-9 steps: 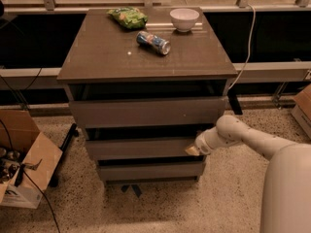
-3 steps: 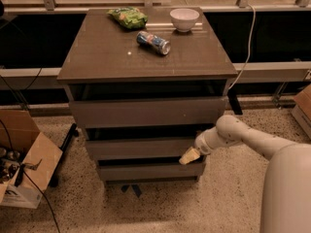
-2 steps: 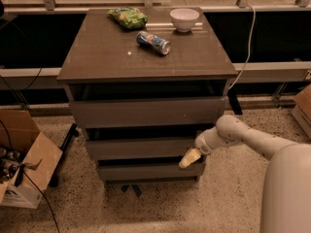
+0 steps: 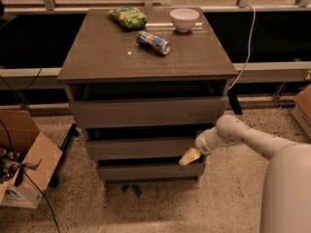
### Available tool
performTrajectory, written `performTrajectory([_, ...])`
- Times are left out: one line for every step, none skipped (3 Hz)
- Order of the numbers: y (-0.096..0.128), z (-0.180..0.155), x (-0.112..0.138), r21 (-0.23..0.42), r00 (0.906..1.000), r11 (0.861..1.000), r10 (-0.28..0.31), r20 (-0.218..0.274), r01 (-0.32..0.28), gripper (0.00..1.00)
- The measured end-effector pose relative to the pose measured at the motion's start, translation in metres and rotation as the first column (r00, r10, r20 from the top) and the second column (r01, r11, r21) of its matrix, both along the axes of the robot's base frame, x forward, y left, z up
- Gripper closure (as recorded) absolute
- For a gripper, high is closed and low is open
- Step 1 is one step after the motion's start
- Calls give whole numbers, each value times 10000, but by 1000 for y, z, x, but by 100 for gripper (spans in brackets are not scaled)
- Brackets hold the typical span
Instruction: Open middle drawer
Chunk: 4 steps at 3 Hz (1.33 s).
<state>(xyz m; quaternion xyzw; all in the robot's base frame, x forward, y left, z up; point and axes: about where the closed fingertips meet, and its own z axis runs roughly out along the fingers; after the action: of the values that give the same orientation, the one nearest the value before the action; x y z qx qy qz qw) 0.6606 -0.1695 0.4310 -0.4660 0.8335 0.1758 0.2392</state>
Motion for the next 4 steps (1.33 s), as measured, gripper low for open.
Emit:
performTrajectory([0,0,0,0,10000,10000,0,0,0,48])
performTrajectory([0,0,0,0,10000,10000,0,0,0,73])
performTrajectory([0,0,0,0,10000,10000,0,1,0,96])
performTrajectory([0,1,0,0,10000,10000,0,1,0,100])
